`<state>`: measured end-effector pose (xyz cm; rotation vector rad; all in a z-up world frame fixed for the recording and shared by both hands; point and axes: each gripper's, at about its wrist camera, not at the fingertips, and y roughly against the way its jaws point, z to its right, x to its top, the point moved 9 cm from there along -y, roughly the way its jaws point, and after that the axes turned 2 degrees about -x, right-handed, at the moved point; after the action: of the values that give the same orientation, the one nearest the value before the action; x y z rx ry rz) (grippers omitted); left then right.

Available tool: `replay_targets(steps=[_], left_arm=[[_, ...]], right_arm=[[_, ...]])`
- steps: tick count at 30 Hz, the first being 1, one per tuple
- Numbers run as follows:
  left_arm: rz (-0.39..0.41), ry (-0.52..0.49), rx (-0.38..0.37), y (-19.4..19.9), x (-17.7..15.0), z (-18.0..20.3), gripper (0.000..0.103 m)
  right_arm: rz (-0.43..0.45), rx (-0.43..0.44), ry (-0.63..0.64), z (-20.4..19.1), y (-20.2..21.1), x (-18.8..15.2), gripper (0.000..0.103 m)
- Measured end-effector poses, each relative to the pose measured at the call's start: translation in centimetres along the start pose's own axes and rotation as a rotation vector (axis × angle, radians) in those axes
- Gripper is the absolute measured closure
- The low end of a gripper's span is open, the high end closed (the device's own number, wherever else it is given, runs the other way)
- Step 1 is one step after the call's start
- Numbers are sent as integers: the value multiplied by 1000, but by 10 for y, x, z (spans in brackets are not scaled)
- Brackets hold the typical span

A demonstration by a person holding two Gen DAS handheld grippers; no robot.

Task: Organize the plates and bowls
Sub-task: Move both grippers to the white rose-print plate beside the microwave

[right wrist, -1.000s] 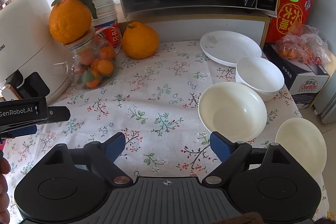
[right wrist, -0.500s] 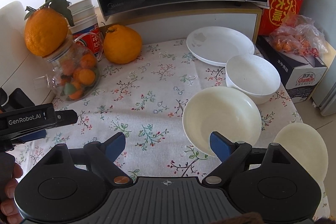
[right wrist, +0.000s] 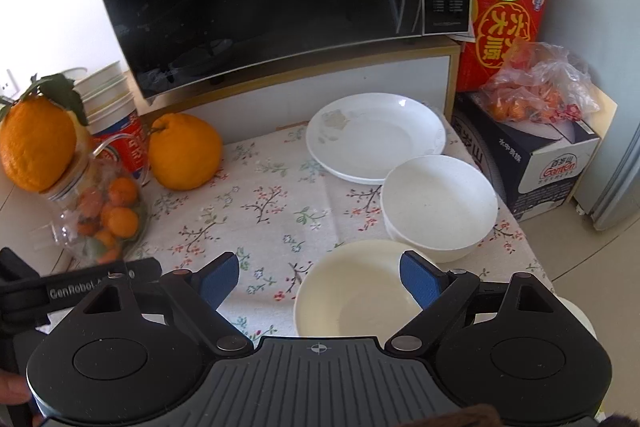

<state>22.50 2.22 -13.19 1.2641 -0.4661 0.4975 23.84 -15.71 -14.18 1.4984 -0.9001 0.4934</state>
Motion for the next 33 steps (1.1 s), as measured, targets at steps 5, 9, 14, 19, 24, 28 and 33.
replay_targets(steps=[5, 9, 14, 19, 24, 28, 33], left_arm=[[-15, 29, -63, -14, 15, 20, 14], [-5, 16, -134, -20, 16, 37, 12], [-33, 1, -121, -43, 14, 45, 13], [-19, 24, -120, -48, 27, 42, 13], [0, 35, -94, -55, 39, 43, 13], [-20, 46, -94, -67, 38, 46, 14], [-30, 84, -121, -80, 39, 53, 19]], right_arm=[[-17, -33, -67, 22, -9, 12, 14], [7, -70, -80, 33, -14, 25, 14], [44, -80, -86, 41, -14, 40, 14], [44, -88, -108, 52, -27, 56, 14], [13, -88, -136, 69, -48, 70, 14], [-23, -69, -196, 88, -68, 77, 14], [-71, -39, -243, 112, -88, 73, 14]])
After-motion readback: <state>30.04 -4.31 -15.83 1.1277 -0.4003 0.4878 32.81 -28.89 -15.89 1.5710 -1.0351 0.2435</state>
